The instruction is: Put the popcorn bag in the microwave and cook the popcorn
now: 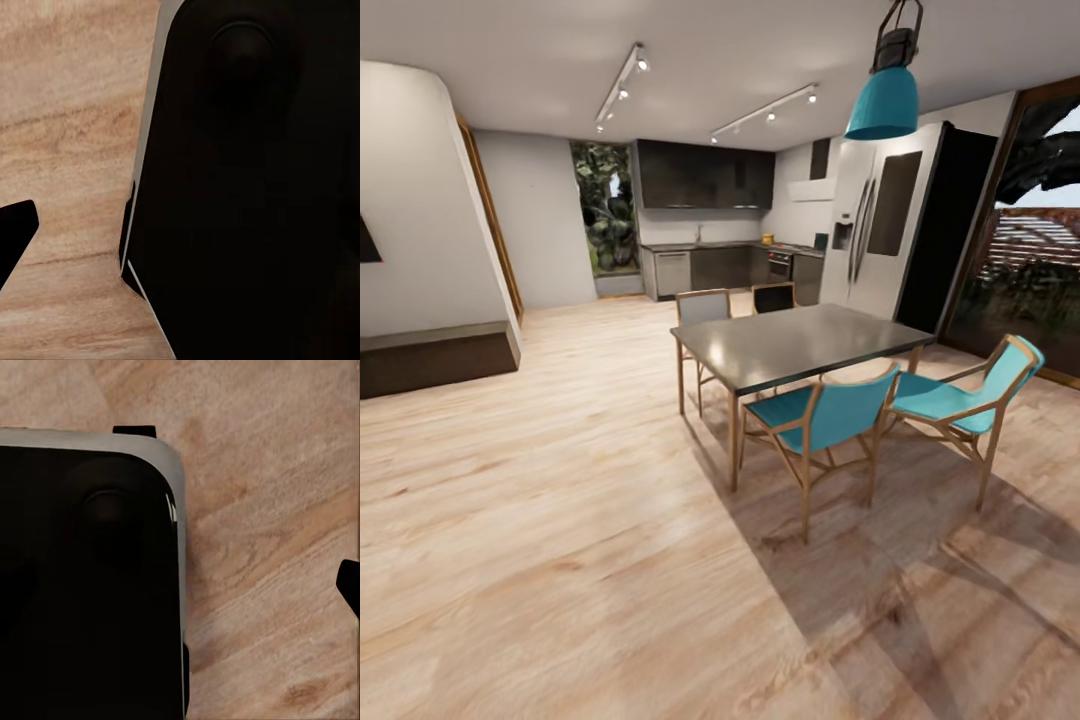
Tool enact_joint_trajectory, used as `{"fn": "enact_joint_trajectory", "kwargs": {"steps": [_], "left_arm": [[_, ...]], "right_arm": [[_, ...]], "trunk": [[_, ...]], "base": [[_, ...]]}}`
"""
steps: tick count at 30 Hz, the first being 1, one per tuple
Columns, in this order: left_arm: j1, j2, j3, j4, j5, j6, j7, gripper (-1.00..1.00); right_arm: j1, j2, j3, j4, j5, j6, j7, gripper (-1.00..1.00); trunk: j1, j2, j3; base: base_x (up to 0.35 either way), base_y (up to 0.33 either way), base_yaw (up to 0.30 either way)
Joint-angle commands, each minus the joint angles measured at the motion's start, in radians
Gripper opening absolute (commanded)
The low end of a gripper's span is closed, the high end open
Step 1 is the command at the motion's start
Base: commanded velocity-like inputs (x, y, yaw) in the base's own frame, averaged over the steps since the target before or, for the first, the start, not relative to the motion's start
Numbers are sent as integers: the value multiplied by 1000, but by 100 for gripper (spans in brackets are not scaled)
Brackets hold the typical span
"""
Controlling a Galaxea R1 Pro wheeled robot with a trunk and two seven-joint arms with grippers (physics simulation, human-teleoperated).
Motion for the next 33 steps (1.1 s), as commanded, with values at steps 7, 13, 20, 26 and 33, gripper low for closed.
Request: {"fn": "enact_joint_trajectory", "kwargs": {"steps": [7,13,20,26,33], "left_arm": [[-1,0,4,0,1,0,0,100],[-1,0,4,0,1,0,0,100],[-1,0,4,0,1,0,0,100],[-1,0,4,0,1,0,0,100],[-1,0,4,0,1,0,0,100]], "right_arm": [[0,0,0,1,0,-3,-2,100],[0,1,1,1,0,-3,-2,100],[0,1,1,1,0,-3,-2,100],[0,0,1,1,0,-3,-2,100],[0,1,1,1,0,-3,-2,100]], "trunk": [[1,0,-5],[1,0,-8],[1,0,-12],[1,0,-16],[1,0,-20]], "base": [[330,0,252],[330,0,252],[330,0,252],[330,0,252],[330,0,252]]}}
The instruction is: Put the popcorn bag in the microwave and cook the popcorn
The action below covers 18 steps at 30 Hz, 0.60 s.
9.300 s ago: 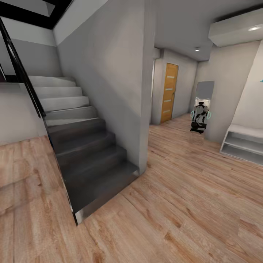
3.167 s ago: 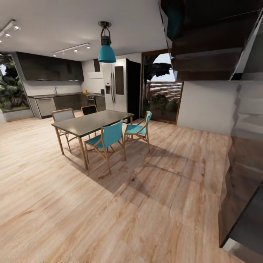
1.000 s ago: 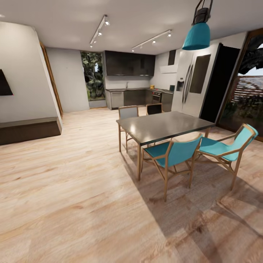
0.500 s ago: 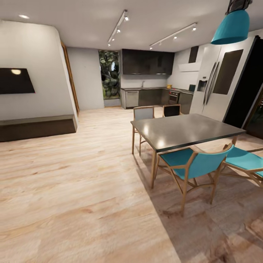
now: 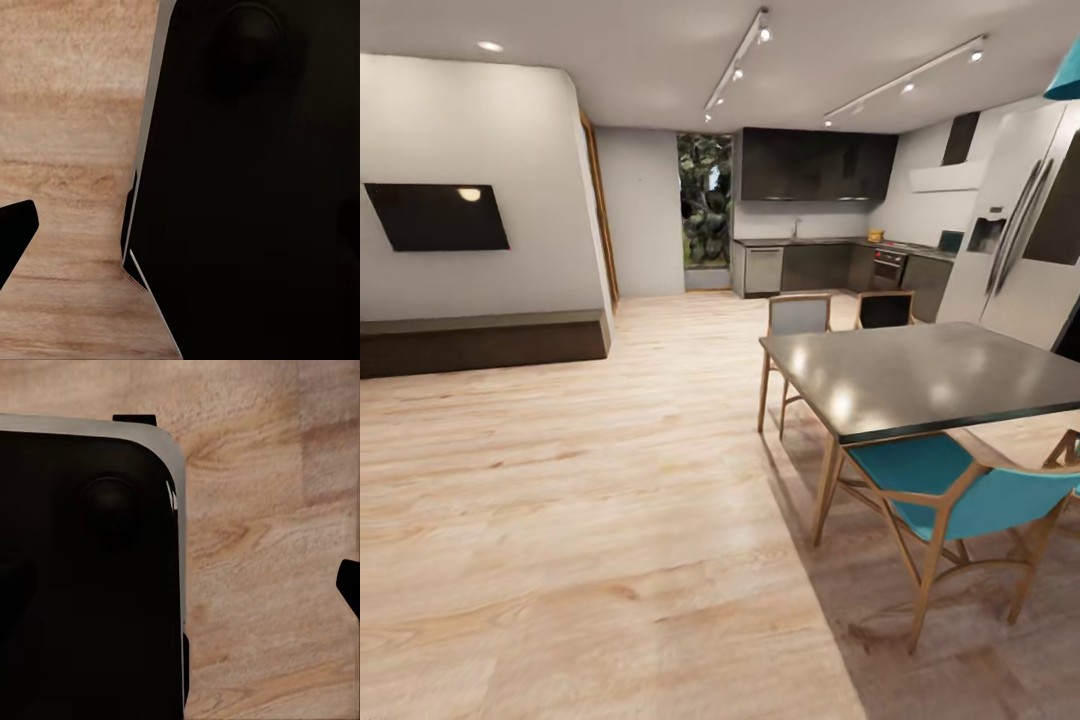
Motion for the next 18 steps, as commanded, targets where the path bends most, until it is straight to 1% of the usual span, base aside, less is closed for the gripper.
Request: {"fn": "enact_joint_trajectory", "kwargs": {"steps": [1,18], "left_arm": [[-1,0,4,0,1,0,0,100],[-1,0,4,0,1,0,0,100]], "right_arm": [[0,0,0,1,0,-3,-2,100],[0,0,0,1,0,-3,-2,100]], "trunk": [[1,0,-1],[1,0,-11]], "base": [[330,0,252],[330,0,252]]}}
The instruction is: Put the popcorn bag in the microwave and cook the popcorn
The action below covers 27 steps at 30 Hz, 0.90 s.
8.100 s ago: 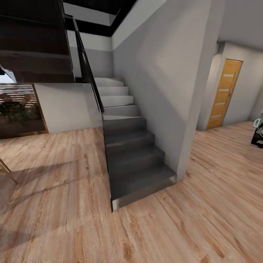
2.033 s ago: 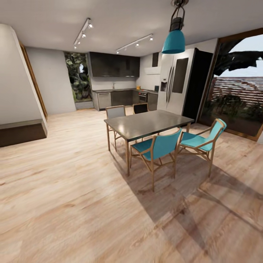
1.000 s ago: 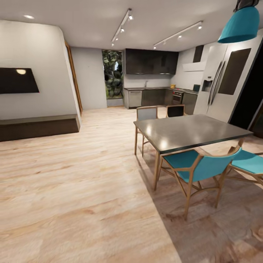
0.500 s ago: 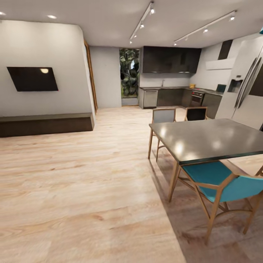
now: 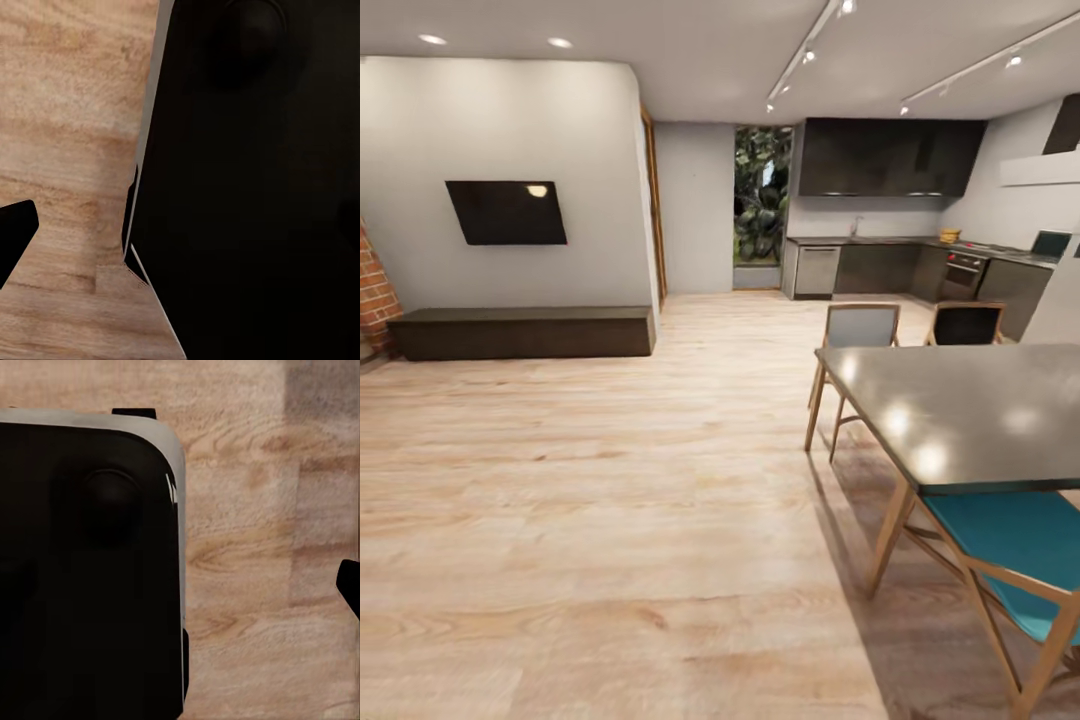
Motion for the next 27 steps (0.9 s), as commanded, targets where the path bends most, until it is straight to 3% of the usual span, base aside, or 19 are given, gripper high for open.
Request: {"fn": "enact_joint_trajectory", "kwargs": {"steps": [1,17,27], "left_arm": [[-1,0,4,0,1,0,0,100],[-1,0,4,0,1,0,0,100],[-1,0,4,0,1,0,0,100]], "right_arm": [[0,0,0,1,0,-3,-2,100],[0,0,-1,1,0,-6,0,100],[0,-1,4,1,2,-6,1,100]], "trunk": [[1,0,-1],[1,0,-8],[1,0,-8]], "base": [[330,25,252],[330,75,247],[330,79,24]]}}
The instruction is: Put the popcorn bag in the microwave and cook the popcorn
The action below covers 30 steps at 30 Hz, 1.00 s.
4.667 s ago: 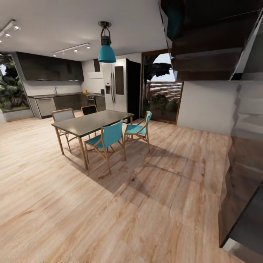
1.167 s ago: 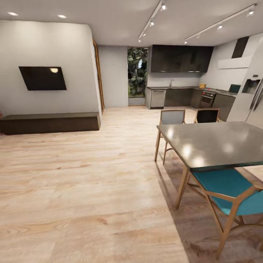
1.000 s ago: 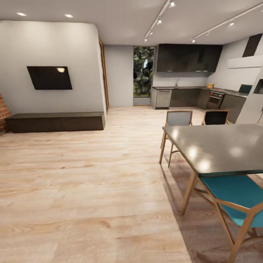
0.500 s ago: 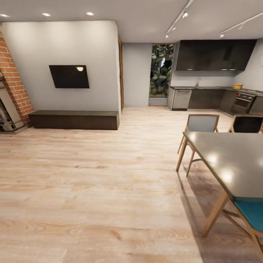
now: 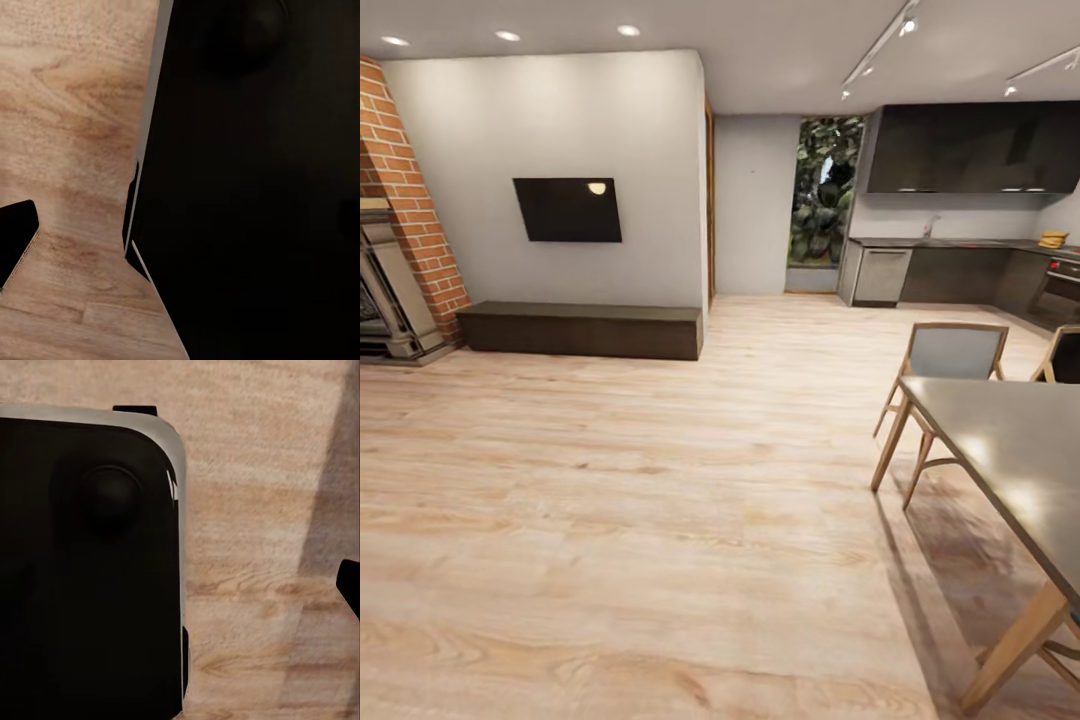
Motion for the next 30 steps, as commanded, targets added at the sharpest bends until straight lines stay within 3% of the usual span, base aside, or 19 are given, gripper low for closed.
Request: {"fn": "enact_joint_trajectory", "kwargs": {"steps": [1,30], "left_arm": [[0,0,4,0,0,0,0,100],[0,-3,5,0,0,-5,0,100]], "right_arm": [[-1,0,0,1,0,-3,-2,100],[-1,0,0,1,1,-3,-2,100]], "trunk": [[1,0,-1],[1,0,-1]], "base": [[330,79,1],[330,79,0]]}}
